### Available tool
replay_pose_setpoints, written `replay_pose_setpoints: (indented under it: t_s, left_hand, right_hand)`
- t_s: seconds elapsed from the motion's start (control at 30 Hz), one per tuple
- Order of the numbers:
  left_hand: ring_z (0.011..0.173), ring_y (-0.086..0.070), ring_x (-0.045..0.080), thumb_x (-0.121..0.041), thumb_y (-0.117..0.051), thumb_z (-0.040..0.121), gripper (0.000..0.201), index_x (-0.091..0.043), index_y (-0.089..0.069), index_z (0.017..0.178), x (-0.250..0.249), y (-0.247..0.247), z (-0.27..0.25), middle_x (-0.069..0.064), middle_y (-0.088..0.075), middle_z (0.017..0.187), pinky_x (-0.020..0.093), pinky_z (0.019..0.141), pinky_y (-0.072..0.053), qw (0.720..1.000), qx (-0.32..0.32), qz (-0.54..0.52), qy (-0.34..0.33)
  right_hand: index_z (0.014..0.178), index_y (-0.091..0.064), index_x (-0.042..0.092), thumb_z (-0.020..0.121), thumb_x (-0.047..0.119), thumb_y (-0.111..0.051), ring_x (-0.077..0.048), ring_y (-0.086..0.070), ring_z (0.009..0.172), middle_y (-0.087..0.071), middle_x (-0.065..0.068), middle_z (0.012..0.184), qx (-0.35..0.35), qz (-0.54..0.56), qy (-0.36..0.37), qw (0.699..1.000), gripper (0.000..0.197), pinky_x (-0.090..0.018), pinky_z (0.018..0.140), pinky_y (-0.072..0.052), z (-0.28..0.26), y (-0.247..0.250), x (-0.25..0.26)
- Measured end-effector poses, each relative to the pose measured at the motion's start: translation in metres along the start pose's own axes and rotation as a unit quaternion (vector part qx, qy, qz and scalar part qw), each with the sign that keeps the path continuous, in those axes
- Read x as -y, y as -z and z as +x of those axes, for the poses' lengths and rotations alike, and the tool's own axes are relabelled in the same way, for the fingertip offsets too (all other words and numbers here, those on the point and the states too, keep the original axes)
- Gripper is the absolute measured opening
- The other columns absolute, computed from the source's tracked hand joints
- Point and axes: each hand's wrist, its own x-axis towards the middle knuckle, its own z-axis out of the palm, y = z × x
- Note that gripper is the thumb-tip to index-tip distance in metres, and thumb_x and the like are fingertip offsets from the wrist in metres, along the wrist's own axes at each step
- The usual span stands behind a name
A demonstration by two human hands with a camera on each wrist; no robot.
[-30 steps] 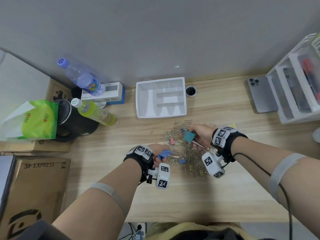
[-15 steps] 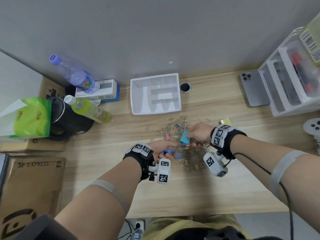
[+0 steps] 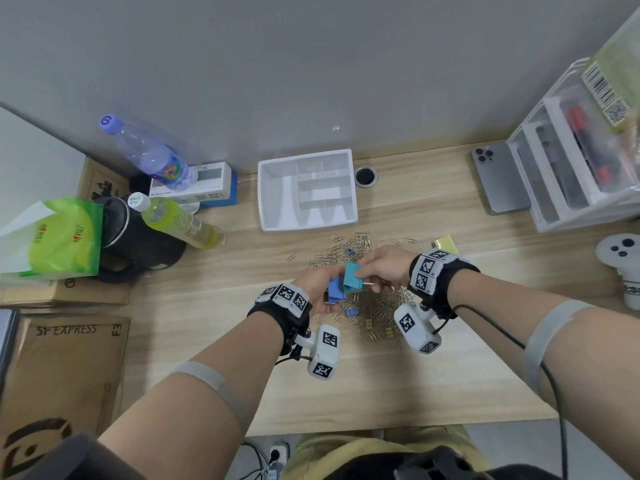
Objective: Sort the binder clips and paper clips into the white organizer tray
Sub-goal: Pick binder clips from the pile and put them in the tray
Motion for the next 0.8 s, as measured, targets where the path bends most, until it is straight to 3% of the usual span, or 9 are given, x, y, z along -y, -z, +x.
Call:
replay_pose_setpoints:
  t_s: [0.13,0.2,0.4,0.5,0.6,0.67,0.7,0.77,0.8]
  left_hand:
    - [0.063,-0.053,0.015,-0.054,-0.035,0.098,0.045,-0.018,-0.061,0.103,0.0,-0.002,0.0,0.003,-0.061,0.079,0.024,0.054,-0.043,0.999,0.037,0.005,-0.004]
    - [0.063,-0.054,0.013,-0.059,-0.041,0.095,0.044,-0.02,-0.061,0.102,0.002,-0.005,-0.002,-0.001,-0.061,0.078,0.024,0.055,-0.043,0.998,0.057,0.021,-0.015]
    - [0.062,-0.053,0.011,-0.046,-0.056,0.093,0.03,-0.018,-0.057,0.104,-0.001,-0.007,-0.003,-0.001,-0.06,0.078,0.023,0.051,-0.039,0.995,0.073,0.056,-0.049]
    - [0.062,-0.052,0.012,-0.039,-0.06,0.092,0.024,-0.018,-0.057,0.102,-0.007,-0.005,-0.006,0.001,-0.06,0.081,0.024,0.051,-0.039,0.995,0.046,0.067,-0.052]
    - [0.057,-0.05,0.013,-0.034,-0.064,0.089,0.022,-0.015,-0.058,0.098,-0.013,0.0,-0.006,0.003,-0.06,0.078,0.024,0.047,-0.038,0.995,0.034,0.077,-0.049]
    - [0.058,-0.05,0.014,-0.029,-0.064,0.089,0.019,-0.013,-0.057,0.095,-0.015,0.001,-0.006,0.005,-0.058,0.078,0.025,0.048,-0.041,0.996,0.03,0.073,-0.04]
    - [0.06,-0.051,0.016,-0.026,-0.063,0.09,0.018,-0.011,-0.056,0.096,-0.016,0.001,-0.006,0.006,-0.058,0.079,0.026,0.05,-0.044,0.997,0.031,0.067,-0.033]
    - [0.069,-0.056,0.019,-0.022,-0.06,0.094,0.019,-0.007,-0.053,0.104,-0.017,-0.002,-0.008,0.01,-0.057,0.086,0.03,0.058,-0.051,0.998,0.037,0.046,-0.011]
    - [0.074,-0.058,0.021,-0.02,-0.058,0.095,0.021,-0.005,-0.052,0.108,-0.017,-0.003,-0.009,0.012,-0.057,0.09,0.031,0.062,-0.054,0.998,0.038,0.041,0.001]
  right_hand:
    - [0.092,-0.073,0.01,0.086,0.026,-0.074,-0.012,-0.053,0.047,-0.063,-0.002,0.054,-0.042,0.024,0.021,0.999,0.017,-0.02,0.045,-0.04,-0.003,-0.003,-0.001]
    - [0.088,-0.074,0.017,0.082,0.031,-0.078,-0.01,-0.052,0.045,-0.064,-0.003,0.056,-0.051,0.02,0.028,0.998,0.016,-0.019,0.045,-0.04,-0.004,-0.003,-0.002]
    - [0.089,-0.071,0.015,0.076,0.028,-0.084,-0.008,-0.062,0.052,-0.072,-0.003,0.07,-0.057,0.043,0.042,0.997,0.022,-0.017,0.046,-0.046,-0.008,0.001,-0.006]
    - [0.099,-0.067,0.011,0.078,0.038,-0.08,-0.014,-0.066,0.058,-0.073,-0.004,0.078,-0.073,0.087,0.012,0.993,0.036,-0.022,0.051,-0.052,-0.014,0.016,-0.011]
    - [0.095,-0.066,0.015,0.081,0.042,-0.075,-0.021,-0.073,0.069,-0.075,-0.006,0.084,-0.178,0.03,-0.01,0.983,0.032,-0.034,0.062,-0.058,-0.017,0.041,-0.025]
    - [0.092,-0.065,0.019,0.082,0.03,-0.073,-0.023,-0.071,0.078,-0.074,-0.005,0.09,-0.283,-0.049,-0.025,0.957,0.017,-0.037,0.071,-0.059,-0.019,0.059,-0.035]
    - [0.093,-0.064,0.021,0.083,0.021,-0.069,-0.021,-0.067,0.078,-0.071,-0.005,0.098,-0.322,-0.082,-0.034,0.943,0.012,-0.034,0.07,-0.057,-0.022,0.067,-0.039]
    - [0.101,-0.062,0.024,0.083,0.009,-0.063,-0.021,-0.06,0.083,-0.058,-0.006,0.115,-0.35,-0.157,-0.052,0.922,0.024,-0.032,0.069,-0.054,-0.024,0.08,-0.048]
    - [0.107,-0.061,0.025,0.083,0.008,-0.062,-0.024,-0.057,0.093,-0.052,-0.007,0.121,-0.349,-0.194,-0.057,0.915,0.03,-0.035,0.077,-0.054,-0.025,0.084,-0.052]
